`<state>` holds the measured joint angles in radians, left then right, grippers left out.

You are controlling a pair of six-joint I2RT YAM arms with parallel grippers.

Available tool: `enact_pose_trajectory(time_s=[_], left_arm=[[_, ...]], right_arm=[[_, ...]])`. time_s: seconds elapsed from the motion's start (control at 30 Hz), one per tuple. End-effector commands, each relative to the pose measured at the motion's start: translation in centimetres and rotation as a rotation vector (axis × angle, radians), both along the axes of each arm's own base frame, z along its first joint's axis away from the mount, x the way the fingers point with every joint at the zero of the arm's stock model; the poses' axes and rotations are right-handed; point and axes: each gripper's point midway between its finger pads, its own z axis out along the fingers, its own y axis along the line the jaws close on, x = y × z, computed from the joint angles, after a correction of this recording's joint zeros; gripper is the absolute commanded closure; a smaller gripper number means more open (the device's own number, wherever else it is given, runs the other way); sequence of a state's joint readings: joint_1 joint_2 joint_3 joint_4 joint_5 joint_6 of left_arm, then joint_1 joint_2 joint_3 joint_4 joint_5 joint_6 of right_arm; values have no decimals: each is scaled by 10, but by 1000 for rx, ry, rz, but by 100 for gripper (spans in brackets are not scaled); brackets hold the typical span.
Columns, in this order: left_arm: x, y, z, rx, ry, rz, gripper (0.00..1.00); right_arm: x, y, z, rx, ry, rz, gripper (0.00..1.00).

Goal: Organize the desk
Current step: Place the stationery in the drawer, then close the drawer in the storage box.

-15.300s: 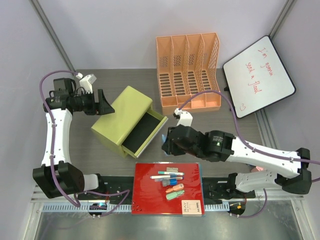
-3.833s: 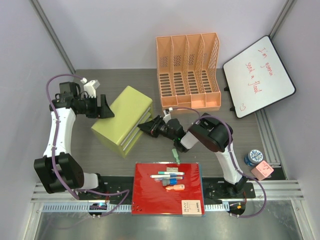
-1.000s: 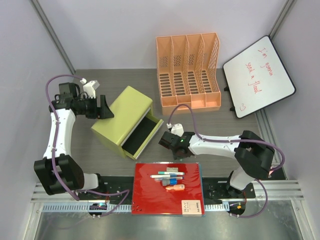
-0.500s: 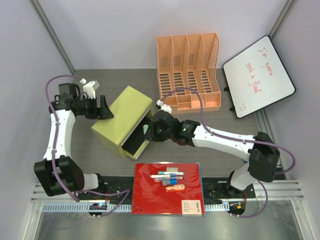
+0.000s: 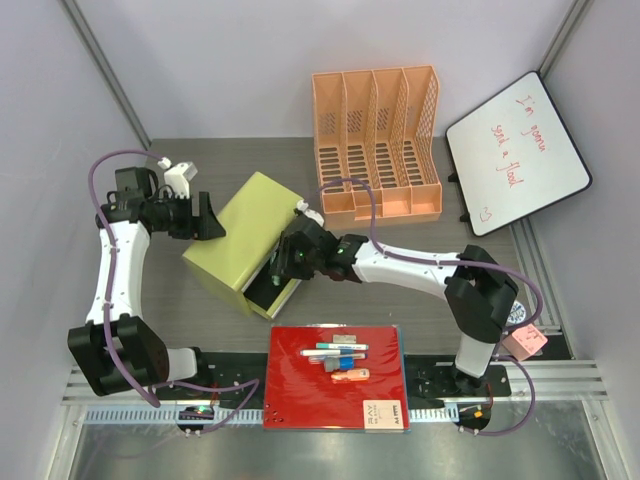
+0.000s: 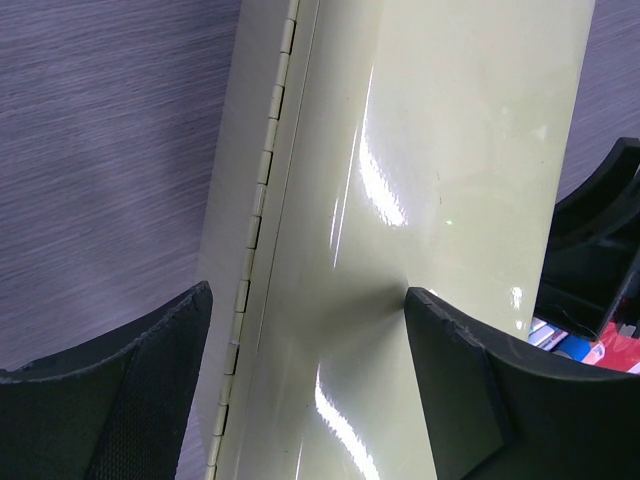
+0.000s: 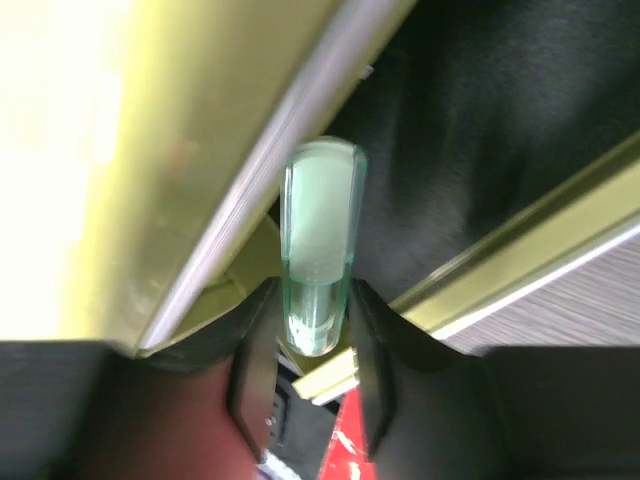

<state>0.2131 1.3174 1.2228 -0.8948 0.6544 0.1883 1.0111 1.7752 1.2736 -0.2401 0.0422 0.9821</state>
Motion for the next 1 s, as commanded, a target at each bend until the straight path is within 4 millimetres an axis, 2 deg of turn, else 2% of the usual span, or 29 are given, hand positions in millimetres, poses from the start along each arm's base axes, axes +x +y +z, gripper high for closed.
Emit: enact_pose_trajectory(time_s=[0.0,0.03,0.07,0.17,0.23,0.3,0.33,0.37,0.43,0.47,0.57,0.67,0.8,0.87,0.9,0.93,0.97], left_arm=[[-3,3,5,18,-29,-4,22],[-3,3,4,16,-25,-2,21],[-3,3,4,17,-25,-3,22],[-2,3,4,13,-24,1,21],[-3,3,5,12,-25,0,21],[-3,2,5,9,-22,2,22],[-4,2,4,9,-21,-1,22],[-3,3,5,11,-24,2,22],[-4,3,5,18,-28,-1,21],[-4,3,5,17,-27,0,22],[-4,3,3,14,-20,-3,22],[-3,2,4,10,-21,1,22],[-2,3,5,8,-22,4,22],[-1,3,6,6,-24,6,22],[-1,2,6,5,-22,5,22],[-1,3,7,7,-25,7,22],[-1,2,7,6,-24,5,22]], right_arm=[[11,16,34,85,-59,8,52],[12,14,35,82,-66,2,47],[13,13,36,81,-68,1,37],[13,5,38,73,-78,-1,31],[14,-1,43,71,-92,-10,31],[15,-11,43,53,-110,-31,34],[14,-18,50,56,-122,-43,36],[15,-30,40,22,-125,-65,40],[14,-49,40,-9,-140,-94,45],[12,-62,26,-52,-137,-108,48],[11,-88,8,-120,-133,-140,59],[7,-103,-8,-186,-122,-142,67],[8,-106,-24,-238,-114,-129,70],[12,-100,-23,-241,-117,-120,71],[14,-98,-31,-262,-113,-107,72],[19,-91,-26,-250,-124,-104,72],[21,-87,-29,-257,-122,-94,72]])
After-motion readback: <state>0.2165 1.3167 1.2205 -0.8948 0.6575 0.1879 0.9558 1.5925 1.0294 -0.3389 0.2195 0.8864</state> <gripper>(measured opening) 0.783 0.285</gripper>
